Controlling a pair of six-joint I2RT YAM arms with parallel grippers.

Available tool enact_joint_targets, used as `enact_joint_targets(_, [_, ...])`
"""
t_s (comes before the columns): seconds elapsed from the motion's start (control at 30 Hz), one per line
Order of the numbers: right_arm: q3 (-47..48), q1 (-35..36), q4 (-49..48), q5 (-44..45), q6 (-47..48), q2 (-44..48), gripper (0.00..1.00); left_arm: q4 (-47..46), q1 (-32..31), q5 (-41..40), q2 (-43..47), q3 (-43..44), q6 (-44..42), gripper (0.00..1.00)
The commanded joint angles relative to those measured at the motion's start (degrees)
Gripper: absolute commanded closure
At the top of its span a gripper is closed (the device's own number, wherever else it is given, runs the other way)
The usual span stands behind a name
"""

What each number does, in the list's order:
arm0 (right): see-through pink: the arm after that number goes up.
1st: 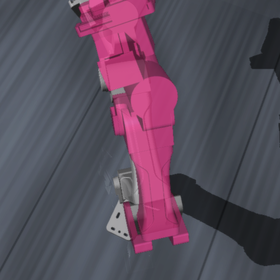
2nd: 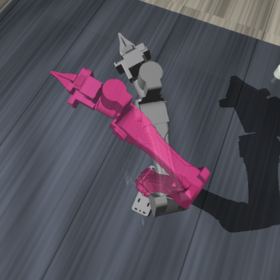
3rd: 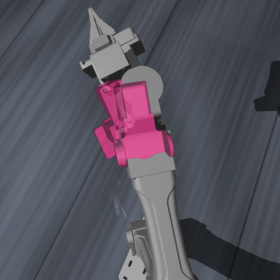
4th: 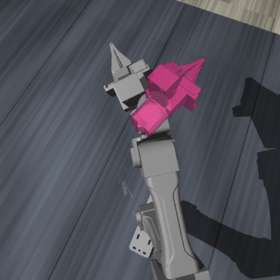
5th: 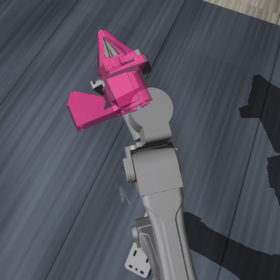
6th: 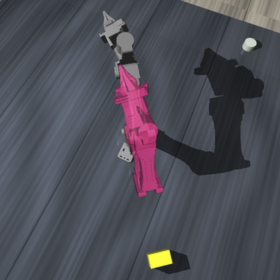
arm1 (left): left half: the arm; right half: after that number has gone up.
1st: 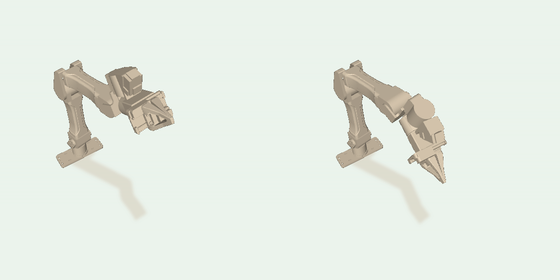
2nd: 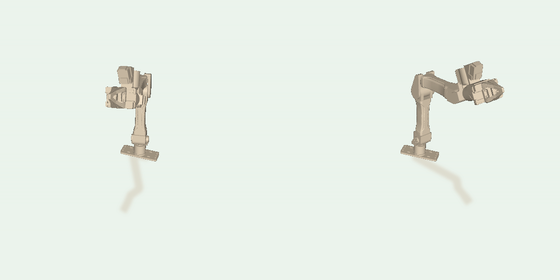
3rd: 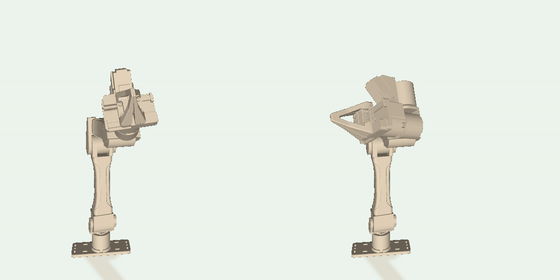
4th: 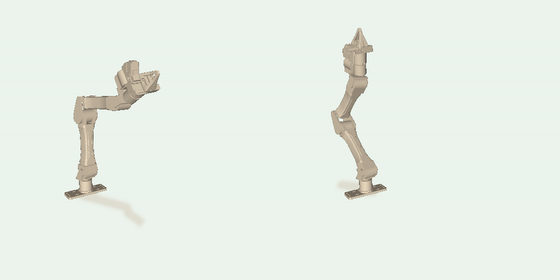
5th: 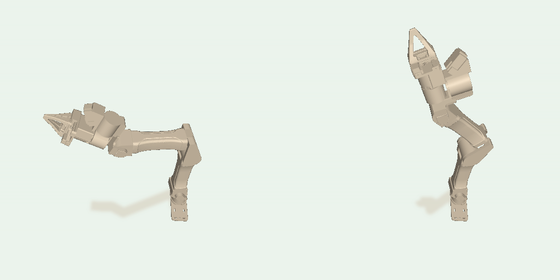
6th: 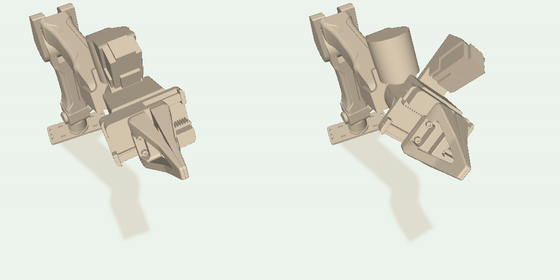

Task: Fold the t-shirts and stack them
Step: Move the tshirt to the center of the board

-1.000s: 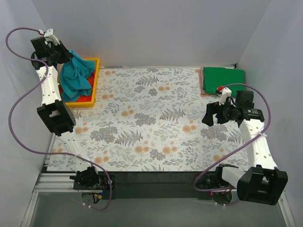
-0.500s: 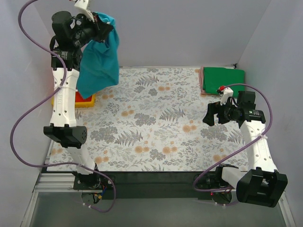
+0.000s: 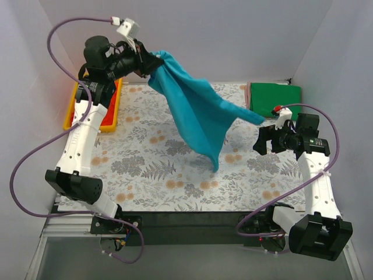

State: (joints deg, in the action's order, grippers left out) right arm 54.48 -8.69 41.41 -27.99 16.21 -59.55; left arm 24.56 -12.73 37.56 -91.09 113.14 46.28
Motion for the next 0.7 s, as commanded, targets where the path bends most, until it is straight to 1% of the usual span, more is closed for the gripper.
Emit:
enact_joint_targets(0.0, [1.24, -0.72, -1.33, 1.27, -0.56, 1.72, 0.02, -0.12, -0.1, 0.23, 2.93, -11.25, -1.1, 1.0])
enact_joint_targets(0.03, [1.24, -0.89, -1.24, 1.44, -0.48, 1.8, 0.02, -0.04, -0.1, 0.93, 3.2, -13.54, -2.76, 1.0])
enact_joint_targets(0.07, [1.33, -0.89, -1.24, 1.79, -0.47, 1.72, 0.02, 1.53, -0.19, 1.11, 2.94, -16.87, -5.21, 0.96])
enact_joint_targets(0.1, [1.51, -0.89, -0.89, 1.8, -0.21, 1.63, 0.02, 2.59, -0.1, -0.72, 2.85, -18.29, -6.54, 0.58])
enact_joint_targets(0.13, [1.68, -0.98, -0.72, 1.71, 0.05, 1.54, 0.02, 5.65, -0.1, -1.95, 2.85, -19.27, -7.51, 0.37])
enact_joint_targets(0.17, [1.94, -0.98, -0.37, 1.19, 0.31, 1.11, 0.02, 6.81, 0.6, -2.57, 2.85, -21.28, -9.7, 0.22])
enact_joint_targets(0.2, [2.21, -0.98, -0.02, 1.01, 0.66, 0.93, 0.02, 7.52, 1.21, -2.23, 3.54, -22.34, -9.98, 0.11])
enact_joint_targets(0.23, [2.21, -0.89, 0.25, 0.66, 1.19, 0.67, 0.02, 7.7, 2.18, 1.69, 4.16, -23.83, -9.98, 0.1])
enact_joint_targets(0.3, [2.21, -0.89, 0.95, -1.62, 2.24, -0.83, 0.02, 7.87, 3.59, 3.39, 5.21, -25.86, -10.25, 0.09])
enact_joint_targets(0.43, [2.65, -0.8, 3.59, -5.76, 7.24, -6.01, 0.02, 10.5, 3.59, 3.13, 6.18, -28.76, -11.74, 0.07])
enact_joint_targets(0.5, [2.74, -0.54, 5.08, -6.2, 9.18, -8.82, 0.02, 13.22, 3.59, 3.4, 6.01, -31.39, -14.71, 0.06])
enact_joint_targets(0.6, [2.74, 1.56, 6.49, -4.1, 12.53, -11.99, 0.02, 14.81, 3.59, 1.82, 5.13, -33.77, -17.18, 0.05])
enact_joint_targets(0.67, [2.48, 5.16, 6.84, -1.3, 14.02, -13.91, 0.04, 15.0, 3.59, -1.33, 4.17, -35.53, -17.54, 0.05])
